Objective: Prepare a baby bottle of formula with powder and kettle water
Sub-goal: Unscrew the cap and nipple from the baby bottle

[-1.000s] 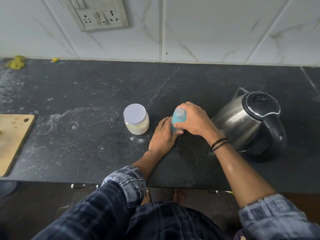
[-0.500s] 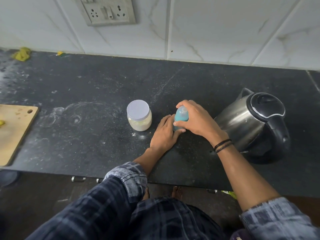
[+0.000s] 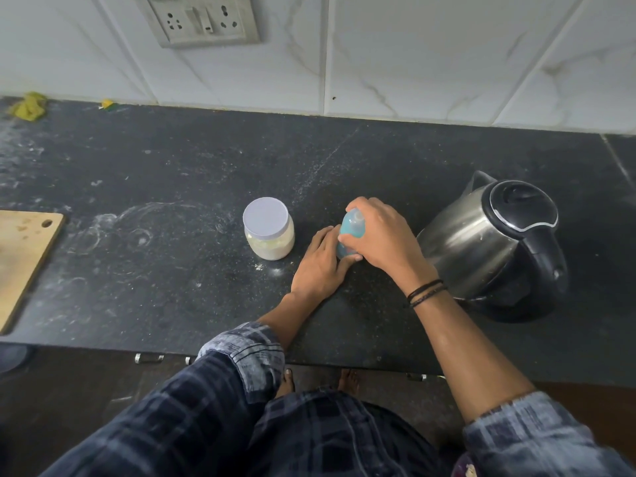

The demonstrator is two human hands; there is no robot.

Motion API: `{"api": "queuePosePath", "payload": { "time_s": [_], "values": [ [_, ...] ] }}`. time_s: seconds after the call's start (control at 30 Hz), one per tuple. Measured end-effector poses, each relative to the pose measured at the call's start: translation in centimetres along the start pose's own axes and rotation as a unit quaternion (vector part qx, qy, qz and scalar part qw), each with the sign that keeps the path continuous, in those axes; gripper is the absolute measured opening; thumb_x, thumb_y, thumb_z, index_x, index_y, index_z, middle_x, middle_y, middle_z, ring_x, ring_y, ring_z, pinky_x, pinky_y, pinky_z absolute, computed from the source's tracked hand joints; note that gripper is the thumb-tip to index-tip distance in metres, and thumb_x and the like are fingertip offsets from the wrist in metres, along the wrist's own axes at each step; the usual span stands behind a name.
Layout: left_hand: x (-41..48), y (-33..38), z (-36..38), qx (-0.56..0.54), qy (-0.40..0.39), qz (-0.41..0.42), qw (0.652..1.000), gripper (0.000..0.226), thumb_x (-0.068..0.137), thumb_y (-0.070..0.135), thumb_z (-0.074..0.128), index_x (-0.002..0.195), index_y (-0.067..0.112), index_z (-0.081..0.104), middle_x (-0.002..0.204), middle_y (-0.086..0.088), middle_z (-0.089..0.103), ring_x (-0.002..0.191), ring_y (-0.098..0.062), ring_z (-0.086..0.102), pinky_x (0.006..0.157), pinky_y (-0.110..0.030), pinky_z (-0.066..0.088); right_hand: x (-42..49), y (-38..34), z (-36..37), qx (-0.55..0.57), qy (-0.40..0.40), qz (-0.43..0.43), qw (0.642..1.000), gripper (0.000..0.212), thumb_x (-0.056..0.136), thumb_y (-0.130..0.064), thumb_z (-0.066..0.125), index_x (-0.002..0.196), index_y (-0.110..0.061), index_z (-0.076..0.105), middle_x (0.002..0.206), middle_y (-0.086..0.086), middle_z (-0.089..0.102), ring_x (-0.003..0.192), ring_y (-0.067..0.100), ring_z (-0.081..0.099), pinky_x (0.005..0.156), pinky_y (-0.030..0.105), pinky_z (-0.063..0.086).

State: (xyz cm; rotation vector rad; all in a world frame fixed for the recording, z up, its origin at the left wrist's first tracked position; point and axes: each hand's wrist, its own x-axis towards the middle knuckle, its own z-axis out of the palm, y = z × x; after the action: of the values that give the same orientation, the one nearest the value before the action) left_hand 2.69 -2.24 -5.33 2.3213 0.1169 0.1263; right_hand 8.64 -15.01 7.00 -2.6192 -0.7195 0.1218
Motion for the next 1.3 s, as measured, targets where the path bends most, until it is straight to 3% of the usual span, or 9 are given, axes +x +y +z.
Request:
{"api": "queuePosePath", "payload": {
  "time_s": [0.13, 0.3, 0.47, 0.63, 0.8, 0.93, 1.1, 1.17, 1.3],
  "values": [
    [0.0, 0.0, -0.1, 0.000, -0.004, -0.003, 1.000, 0.070, 0.098, 0.058, 0.049, 0.151, 0.015, 0.036, 0.155, -0.001, 0.042, 0.150, -0.012, 0.022, 0.121, -0.041, 0.031, 0.3, -0.1, -0.2, 0.008, -0.021, -0.002, 1.000, 0.059, 0.080, -0.019, 0.083, 0.132, -0.020, 0.055, 0.122, 0.004, 0.063, 0.109, 0.025, 0.061, 0.084, 0.035, 0.051],
    [0.0, 0.1, -0.2, -0.003, -0.002, 0.004, 1.000, 0.069, 0.098, 0.054, 0.051, 0.152, 0.013, 0.035, 0.154, 0.000, 0.043, 0.149, -0.013, 0.023, 0.121, -0.040, 0.030, 0.0, -0.3, -0.4, 0.004, -0.020, 0.002, 1.000, 0.068, 0.078, -0.037, 0.086, 0.136, -0.026, 0.052, 0.122, 0.001, 0.060, 0.110, 0.021, 0.059, 0.084, 0.042, 0.055],
    [0.2, -0.5, 0.2, 0.005, 0.003, 0.006, 1.000, 0.073, 0.094, 0.063, 0.043, 0.148, 0.014, 0.039, 0.150, -0.003, 0.046, 0.146, -0.018, 0.030, 0.118, -0.046, 0.034, -0.3, -0.2, 0.0, 0.029, -0.015, 0.006, 0.999, 0.069, 0.081, -0.019, 0.083, 0.140, -0.025, 0.047, 0.131, 0.002, 0.059, 0.119, 0.024, 0.058, 0.090, 0.039, 0.053],
    [0.2, -0.2, 0.3, 0.011, 0.004, 0.016, 1.000, 0.074, 0.096, 0.059, 0.044, 0.150, 0.009, 0.039, 0.152, -0.005, 0.046, 0.147, -0.020, 0.030, 0.121, -0.047, 0.030, -0.5, -0.1, 0.2, 0.044, 0.001, 0.006, 0.999, 0.072, 0.080, -0.032, 0.085, 0.141, -0.028, 0.046, 0.127, 0.000, 0.058, 0.116, 0.021, 0.056, 0.088, 0.043, 0.054],
    [0.2, -0.3, 0.2, 0.013, 0.001, 0.015, 1.000, 0.073, 0.096, 0.059, 0.043, 0.149, 0.010, 0.039, 0.150, -0.006, 0.047, 0.146, -0.021, 0.031, 0.120, -0.048, 0.031, -0.5, 0.1, 0.3, 0.049, -0.007, 0.000, 0.999, 0.070, 0.080, -0.016, 0.081, 0.140, -0.028, 0.047, 0.126, 0.001, 0.058, 0.114, 0.026, 0.057, 0.087, 0.045, 0.054],
    [0.1, -0.2, 0.1, 0.014, 0.000, 0.023, 1.000, 0.071, 0.096, 0.055, 0.044, 0.150, 0.008, 0.039, 0.151, -0.006, 0.047, 0.146, -0.022, 0.030, 0.120, -0.049, 0.030, -0.6, -0.1, 0.5, 0.025, 0.008, 0.005, 1.000, 0.071, 0.082, -0.026, 0.083, 0.143, -0.026, 0.045, 0.126, 0.006, 0.057, 0.116, 0.026, 0.055, 0.087, 0.045, 0.055],
    [0.1, -0.3, 0.1, 0.018, 0.003, 0.023, 1.000, 0.070, 0.096, 0.055, 0.043, 0.148, 0.008, 0.041, 0.150, -0.007, 0.048, 0.146, -0.023, 0.032, 0.119, -0.049, 0.031, -0.7, 0.0, 0.5, 0.039, 0.006, 0.011, 0.999, 0.074, 0.081, -0.019, 0.082, 0.144, -0.026, 0.045, 0.127, 0.005, 0.057, 0.116, 0.026, 0.054, 0.086, 0.042, 0.054],
    [0.1, -0.2, 0.1, 0.017, 0.006, 0.025, 1.000, 0.071, 0.096, 0.053, 0.045, 0.149, 0.007, 0.040, 0.151, -0.007, 0.047, 0.147, -0.022, 0.030, 0.121, -0.048, 0.030, -0.7, -0.1, 0.5, 0.030, 0.019, 0.017, 0.999, 0.075, 0.080, -0.030, 0.085, 0.144, -0.025, 0.046, 0.130, 0.005, 0.054, 0.117, 0.026, 0.053, 0.086, 0.043, 0.055],
    [0.0, 0.1, -0.1, 0.009, 0.011, 0.025, 1.000, 0.070, 0.096, 0.053, 0.048, 0.148, 0.008, 0.041, 0.150, -0.006, 0.048, 0.146, -0.022, 0.031, 0.120, -0.047, 0.031, -0.9, 0.2, 0.7, 0.020, 0.017, 0.026, 0.999, 0.065, 0.083, -0.031, 0.082, 0.138, -0.022, 0.050, 0.128, 0.004, 0.058, 0.115, 0.026, 0.055, 0.084, 0.044, 0.056]
  ]
}}
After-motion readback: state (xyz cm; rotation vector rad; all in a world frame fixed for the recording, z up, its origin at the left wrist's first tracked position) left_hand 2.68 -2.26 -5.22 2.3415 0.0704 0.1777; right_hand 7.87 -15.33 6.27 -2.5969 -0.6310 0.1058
